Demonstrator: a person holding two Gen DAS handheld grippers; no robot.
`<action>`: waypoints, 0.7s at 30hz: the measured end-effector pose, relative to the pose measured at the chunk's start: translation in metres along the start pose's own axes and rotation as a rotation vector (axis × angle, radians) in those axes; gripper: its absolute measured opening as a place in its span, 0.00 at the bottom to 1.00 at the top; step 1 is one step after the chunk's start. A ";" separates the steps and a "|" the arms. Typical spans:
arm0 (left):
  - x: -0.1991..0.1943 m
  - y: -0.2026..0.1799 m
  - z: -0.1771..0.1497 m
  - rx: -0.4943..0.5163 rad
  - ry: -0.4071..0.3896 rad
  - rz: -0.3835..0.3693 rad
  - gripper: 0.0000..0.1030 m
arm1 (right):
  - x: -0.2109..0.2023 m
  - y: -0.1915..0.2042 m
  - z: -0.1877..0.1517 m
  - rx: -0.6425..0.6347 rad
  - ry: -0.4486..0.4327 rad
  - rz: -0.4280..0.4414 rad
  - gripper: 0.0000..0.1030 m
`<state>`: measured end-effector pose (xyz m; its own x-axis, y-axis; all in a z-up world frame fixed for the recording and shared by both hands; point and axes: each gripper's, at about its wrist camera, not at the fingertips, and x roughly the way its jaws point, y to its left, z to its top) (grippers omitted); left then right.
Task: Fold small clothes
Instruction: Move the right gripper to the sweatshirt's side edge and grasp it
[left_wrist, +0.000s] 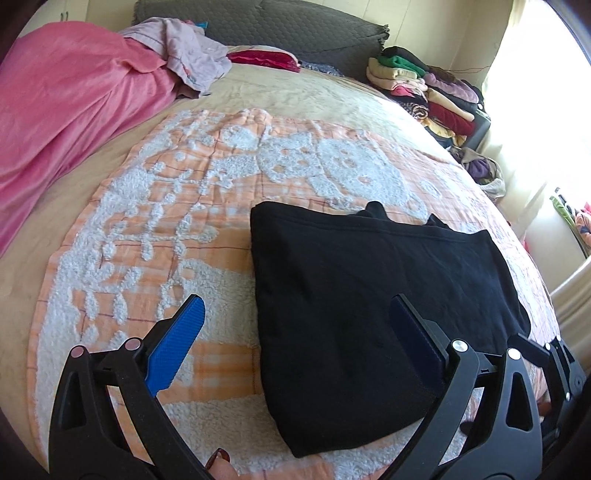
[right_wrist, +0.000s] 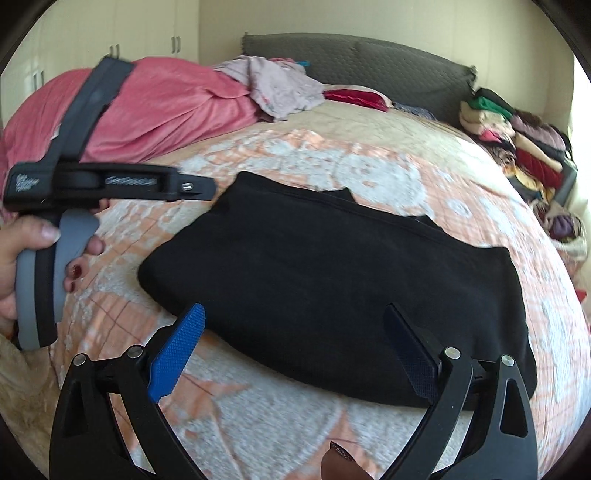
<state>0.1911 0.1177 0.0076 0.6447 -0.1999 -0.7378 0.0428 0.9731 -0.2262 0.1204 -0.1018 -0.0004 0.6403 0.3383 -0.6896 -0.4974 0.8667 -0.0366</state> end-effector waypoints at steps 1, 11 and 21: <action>0.001 0.001 0.000 -0.003 0.004 0.001 0.91 | 0.002 0.004 0.000 -0.010 0.001 0.005 0.93; 0.014 0.008 0.005 -0.023 0.037 0.009 0.91 | 0.024 0.048 0.001 -0.140 0.027 0.026 0.94; 0.035 0.019 0.011 -0.055 0.079 0.030 0.91 | 0.056 0.066 -0.002 -0.209 0.067 -0.019 0.94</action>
<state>0.2229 0.1307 -0.0162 0.5831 -0.1809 -0.7920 -0.0188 0.9716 -0.2358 0.1220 -0.0260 -0.0429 0.6139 0.2914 -0.7336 -0.6007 0.7754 -0.1947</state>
